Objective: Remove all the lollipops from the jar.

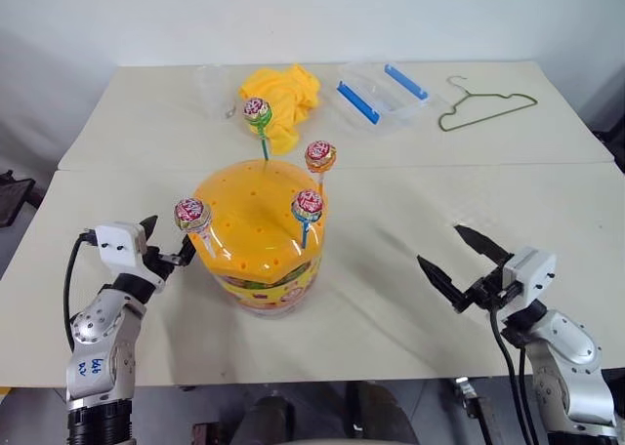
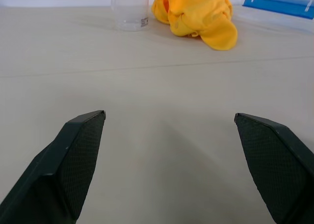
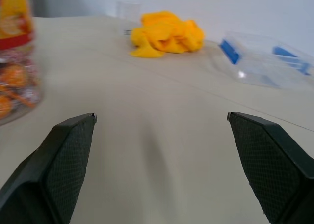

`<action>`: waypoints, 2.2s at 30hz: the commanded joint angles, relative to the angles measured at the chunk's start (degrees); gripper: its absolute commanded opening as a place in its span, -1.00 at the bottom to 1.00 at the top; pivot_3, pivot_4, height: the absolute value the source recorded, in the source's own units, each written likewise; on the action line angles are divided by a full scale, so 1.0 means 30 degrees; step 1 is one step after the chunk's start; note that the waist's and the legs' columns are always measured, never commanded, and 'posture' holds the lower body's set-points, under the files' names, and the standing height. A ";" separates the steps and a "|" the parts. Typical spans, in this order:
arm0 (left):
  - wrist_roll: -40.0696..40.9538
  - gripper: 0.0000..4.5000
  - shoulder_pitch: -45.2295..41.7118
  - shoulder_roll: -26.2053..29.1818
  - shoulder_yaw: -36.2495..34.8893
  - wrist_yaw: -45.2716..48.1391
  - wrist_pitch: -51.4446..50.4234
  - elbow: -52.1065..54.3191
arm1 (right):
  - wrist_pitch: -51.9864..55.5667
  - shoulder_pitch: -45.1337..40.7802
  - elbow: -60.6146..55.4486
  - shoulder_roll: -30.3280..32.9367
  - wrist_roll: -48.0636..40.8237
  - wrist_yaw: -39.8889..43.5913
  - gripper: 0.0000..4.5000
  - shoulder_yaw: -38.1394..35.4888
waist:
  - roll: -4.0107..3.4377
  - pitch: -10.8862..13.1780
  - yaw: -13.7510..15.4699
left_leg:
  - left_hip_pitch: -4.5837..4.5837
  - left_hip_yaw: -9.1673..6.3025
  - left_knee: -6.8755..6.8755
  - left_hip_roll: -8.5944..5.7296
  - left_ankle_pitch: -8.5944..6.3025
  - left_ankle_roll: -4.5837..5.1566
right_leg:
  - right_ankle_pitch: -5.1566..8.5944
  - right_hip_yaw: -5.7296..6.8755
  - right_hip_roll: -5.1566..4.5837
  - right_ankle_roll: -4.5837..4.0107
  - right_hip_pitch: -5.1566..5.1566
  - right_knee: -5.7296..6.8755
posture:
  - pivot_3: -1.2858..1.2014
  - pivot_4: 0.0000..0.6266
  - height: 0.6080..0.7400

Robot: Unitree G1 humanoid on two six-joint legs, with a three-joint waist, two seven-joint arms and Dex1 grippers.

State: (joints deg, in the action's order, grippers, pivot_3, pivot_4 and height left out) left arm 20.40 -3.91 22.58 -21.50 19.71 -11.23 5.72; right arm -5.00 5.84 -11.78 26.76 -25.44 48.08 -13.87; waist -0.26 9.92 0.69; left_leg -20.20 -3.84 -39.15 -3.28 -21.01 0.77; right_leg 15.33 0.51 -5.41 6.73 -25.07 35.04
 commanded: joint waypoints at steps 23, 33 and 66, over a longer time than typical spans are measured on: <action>1.4496 1.00 0.5547 1.1591 -1.0561 1.7519 -1.0187 0.1276 | 0.8268 -0.6950 -0.0780 0.6164 -1.2510 0.9565 0.99 -0.3601 | -0.0033 0.0036 0.0132 | 0.0015 -0.0099 0.0023 0.0043 -0.0074 0.0054 | 0.0027 0.0059 -0.0042 -0.0049 0.0135 -0.0208 | 0.03 -0.52 1.00; 1.7291 1.00 -0.0252 1.1823 -0.5783 1.5874 -1.1151 0.6325 | 0.7597 -0.5404 -0.2626 0.5570 -1.1391 1.0490 0.99 -0.3468 | -0.0051 0.0044 -0.0082 | 0.0007 -0.0078 0.0017 0.0055 -0.0081 0.0019 | 0.0015 0.0038 -0.0009 -0.0028 0.0097 -0.0110 | 0.03 -0.52 1.00; 2.2059 -0.99 -0.5803 0.9867 -0.6127 0.7498 -1.1274 0.0201 | 0.8227 -0.7879 -0.4541 0.3679 -1.2653 0.7272 1.00 -0.2086 | -0.0052 0.0049 -0.0305 | 0.0017 -0.0098 -0.0025 0.0034 -0.0052 -0.0003 | 0.0014 0.0056 -0.0013 -0.0026 0.0100 -0.0057 | 0.03 -0.52 1.00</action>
State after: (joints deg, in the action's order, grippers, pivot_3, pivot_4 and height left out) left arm 86.90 -22.64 50.80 -35.77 43.36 -44.77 9.70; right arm 19.33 -17.11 -23.42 37.83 -61.74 70.77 -19.63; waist -0.42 10.07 -0.22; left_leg -20.15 -4.08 -39.20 -3.17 -21.17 0.77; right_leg 15.37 0.60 -5.42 6.65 -24.85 34.90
